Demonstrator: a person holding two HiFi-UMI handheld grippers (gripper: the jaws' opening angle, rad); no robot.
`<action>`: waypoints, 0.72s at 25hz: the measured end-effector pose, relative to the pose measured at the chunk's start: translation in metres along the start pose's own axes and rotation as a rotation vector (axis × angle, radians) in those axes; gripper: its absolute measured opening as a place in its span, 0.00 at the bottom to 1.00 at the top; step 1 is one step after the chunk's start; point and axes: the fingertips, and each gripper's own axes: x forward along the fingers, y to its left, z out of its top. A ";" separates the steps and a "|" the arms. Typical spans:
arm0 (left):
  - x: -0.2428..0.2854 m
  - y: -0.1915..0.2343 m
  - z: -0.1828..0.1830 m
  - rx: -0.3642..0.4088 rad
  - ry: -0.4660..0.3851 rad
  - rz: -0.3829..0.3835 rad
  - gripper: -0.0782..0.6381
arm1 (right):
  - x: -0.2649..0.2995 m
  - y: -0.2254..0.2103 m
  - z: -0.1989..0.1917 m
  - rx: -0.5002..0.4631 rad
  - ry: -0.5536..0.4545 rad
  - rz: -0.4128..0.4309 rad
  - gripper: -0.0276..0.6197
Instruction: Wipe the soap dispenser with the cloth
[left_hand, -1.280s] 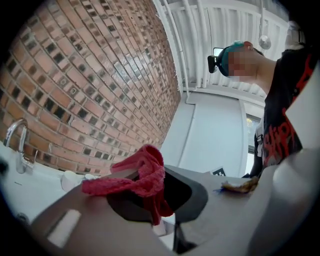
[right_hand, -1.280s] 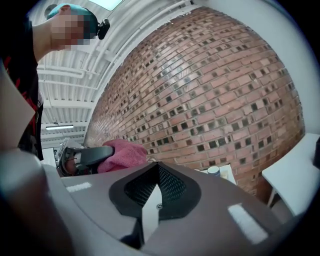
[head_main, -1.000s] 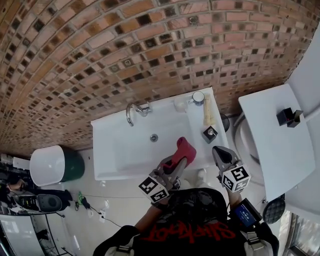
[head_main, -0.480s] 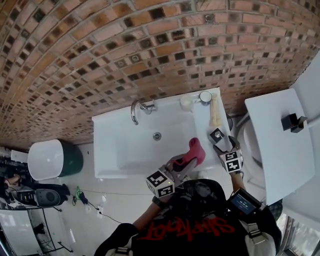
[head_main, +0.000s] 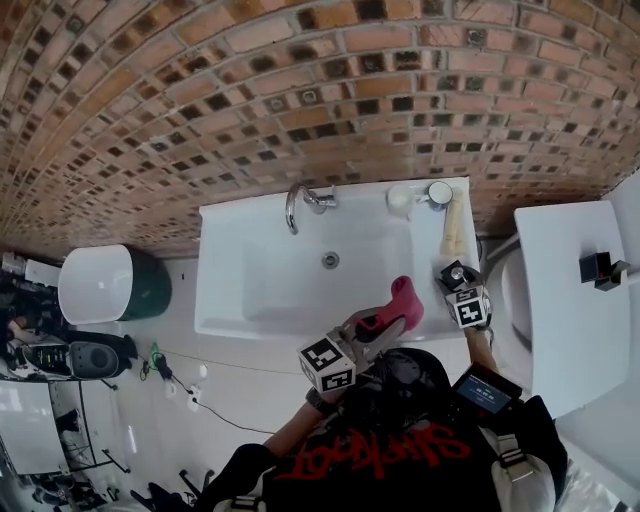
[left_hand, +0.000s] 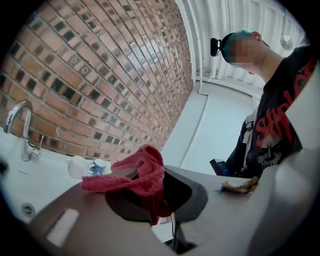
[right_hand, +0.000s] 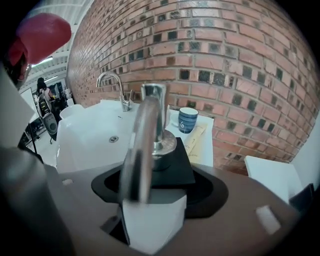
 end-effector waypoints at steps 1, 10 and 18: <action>-0.002 0.003 0.000 -0.001 -0.003 0.006 0.17 | 0.001 0.001 0.001 0.005 -0.011 0.003 0.52; -0.011 0.025 0.012 0.124 -0.032 0.065 0.17 | -0.073 0.040 0.069 0.012 -0.199 0.147 0.52; 0.008 0.001 0.014 0.227 0.011 -0.073 0.17 | -0.151 0.065 0.142 0.083 -0.305 0.126 0.52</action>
